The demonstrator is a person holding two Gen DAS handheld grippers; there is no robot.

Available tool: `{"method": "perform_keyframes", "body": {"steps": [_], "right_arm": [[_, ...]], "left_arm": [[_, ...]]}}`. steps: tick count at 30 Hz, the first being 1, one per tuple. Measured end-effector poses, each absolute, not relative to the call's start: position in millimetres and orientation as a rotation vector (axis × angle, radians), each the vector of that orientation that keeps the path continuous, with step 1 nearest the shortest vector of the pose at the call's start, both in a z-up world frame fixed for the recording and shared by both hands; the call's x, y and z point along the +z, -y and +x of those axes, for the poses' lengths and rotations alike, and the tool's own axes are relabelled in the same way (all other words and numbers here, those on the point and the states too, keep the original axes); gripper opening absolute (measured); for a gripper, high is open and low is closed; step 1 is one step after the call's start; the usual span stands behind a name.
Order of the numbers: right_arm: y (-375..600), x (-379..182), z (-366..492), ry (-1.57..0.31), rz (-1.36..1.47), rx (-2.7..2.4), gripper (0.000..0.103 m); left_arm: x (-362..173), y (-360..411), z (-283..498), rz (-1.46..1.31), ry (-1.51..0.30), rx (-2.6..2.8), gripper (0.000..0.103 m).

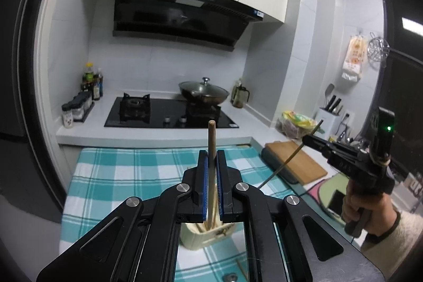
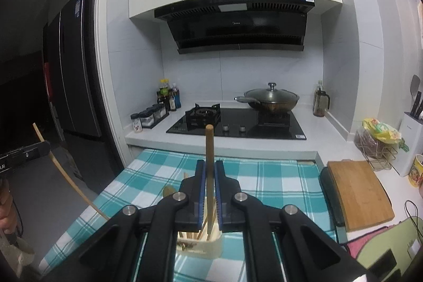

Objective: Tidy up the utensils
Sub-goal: 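Carry both chopsticks upright over the cream holder and open both grippers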

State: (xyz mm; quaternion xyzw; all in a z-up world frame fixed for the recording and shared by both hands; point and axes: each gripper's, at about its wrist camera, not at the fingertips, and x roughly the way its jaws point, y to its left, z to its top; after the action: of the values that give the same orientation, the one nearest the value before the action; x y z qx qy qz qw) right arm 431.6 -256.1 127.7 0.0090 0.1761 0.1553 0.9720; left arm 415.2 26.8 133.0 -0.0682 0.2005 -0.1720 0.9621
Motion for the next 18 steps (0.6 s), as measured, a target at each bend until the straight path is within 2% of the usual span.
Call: {"method": "perform_keyframes", "body": {"steps": [4,11,16,18], "right_arm": [[237.5,103.8,467.7,-0.424,-0.002,0.343,0.007],[209.6,30.4,539.9,-0.767,-0.02,0.401,0.007],[202.8,-2.4,565.6,-0.837,0.017,0.42,0.007],[201.1,-8.2,570.4,-0.836,0.041,0.429,0.009]], "left_arm": [[102.4,-11.1,473.2,-0.15,-0.517,-0.325,0.004],[19.4,14.9,543.6,-0.118,-0.792,-0.292,0.004],[-19.3,29.0,566.3,-0.109,-0.884,-0.289,0.005],[-24.8,29.7,570.4,-0.127,-0.892,-0.278,0.012]]}}
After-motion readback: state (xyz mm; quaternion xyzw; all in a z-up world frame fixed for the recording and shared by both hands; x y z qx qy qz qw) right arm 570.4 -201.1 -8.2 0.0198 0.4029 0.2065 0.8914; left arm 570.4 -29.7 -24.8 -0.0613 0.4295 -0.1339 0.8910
